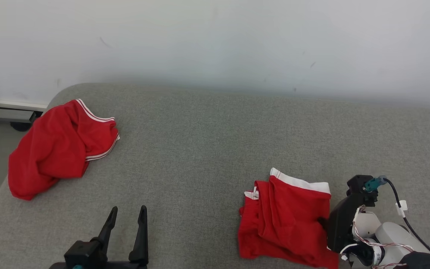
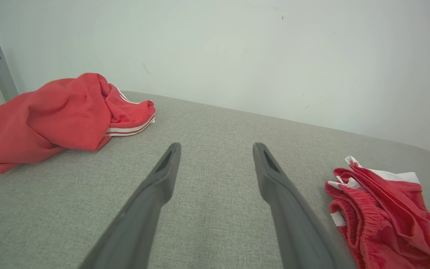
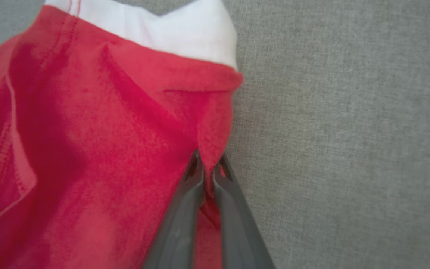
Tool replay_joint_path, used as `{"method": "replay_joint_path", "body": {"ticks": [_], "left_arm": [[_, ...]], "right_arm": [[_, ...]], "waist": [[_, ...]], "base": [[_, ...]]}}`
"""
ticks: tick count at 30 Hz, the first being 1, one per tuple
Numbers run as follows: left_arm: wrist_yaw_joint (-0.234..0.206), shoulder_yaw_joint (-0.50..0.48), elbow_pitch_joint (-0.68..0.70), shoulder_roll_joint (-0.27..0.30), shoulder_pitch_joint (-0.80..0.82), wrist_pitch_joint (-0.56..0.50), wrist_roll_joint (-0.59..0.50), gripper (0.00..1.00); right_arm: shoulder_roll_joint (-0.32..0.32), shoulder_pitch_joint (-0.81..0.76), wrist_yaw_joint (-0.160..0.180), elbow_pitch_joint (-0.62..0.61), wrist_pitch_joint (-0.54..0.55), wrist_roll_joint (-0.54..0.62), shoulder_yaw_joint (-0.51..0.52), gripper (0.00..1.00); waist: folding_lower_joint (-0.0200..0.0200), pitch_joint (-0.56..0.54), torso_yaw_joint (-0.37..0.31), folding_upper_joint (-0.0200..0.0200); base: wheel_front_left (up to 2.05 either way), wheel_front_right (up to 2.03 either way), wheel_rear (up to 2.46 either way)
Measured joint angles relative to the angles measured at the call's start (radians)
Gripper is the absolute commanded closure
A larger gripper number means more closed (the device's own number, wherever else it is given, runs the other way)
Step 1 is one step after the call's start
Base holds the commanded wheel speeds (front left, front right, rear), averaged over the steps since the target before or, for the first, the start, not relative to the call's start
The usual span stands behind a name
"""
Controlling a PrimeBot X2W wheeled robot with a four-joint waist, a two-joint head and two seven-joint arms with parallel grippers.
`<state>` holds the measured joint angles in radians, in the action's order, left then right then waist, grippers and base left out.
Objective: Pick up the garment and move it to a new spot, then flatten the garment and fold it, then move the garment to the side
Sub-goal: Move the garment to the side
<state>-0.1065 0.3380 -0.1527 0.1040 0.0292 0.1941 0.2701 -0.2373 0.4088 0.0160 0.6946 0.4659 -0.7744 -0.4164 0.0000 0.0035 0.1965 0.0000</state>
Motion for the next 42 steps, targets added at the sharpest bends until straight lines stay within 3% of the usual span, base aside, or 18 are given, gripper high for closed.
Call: {"method": "replay_joint_path", "body": {"ticks": [9,28,42], "left_arm": [[0.0,-0.006,0.002,0.0,-0.002,0.0,0.003,0.0],[0.001,-0.025,0.089,0.024,-0.002,0.0,0.01,0.0],[0.015,-0.03,0.128,0.032,0.062,-0.009,0.01,0.0]], "right_arm": [[-0.023,0.068,-0.031,0.023,-0.027,-0.01,0.035,1.0],[-0.271,0.258,-0.051,0.112,-0.035,0.029,0.099,1.0],[-0.377,0.393,-0.042,0.149,-0.035,0.065,0.118,1.0]], "waist": [[0.0,0.001,-0.02,0.0],[0.0001,0.08,-0.064,0.0],[0.0002,0.196,-0.083,0.0001]], "base": [[0.0,0.0,0.0],[0.0,0.0,0.0],[0.0,0.0,0.0]]}}
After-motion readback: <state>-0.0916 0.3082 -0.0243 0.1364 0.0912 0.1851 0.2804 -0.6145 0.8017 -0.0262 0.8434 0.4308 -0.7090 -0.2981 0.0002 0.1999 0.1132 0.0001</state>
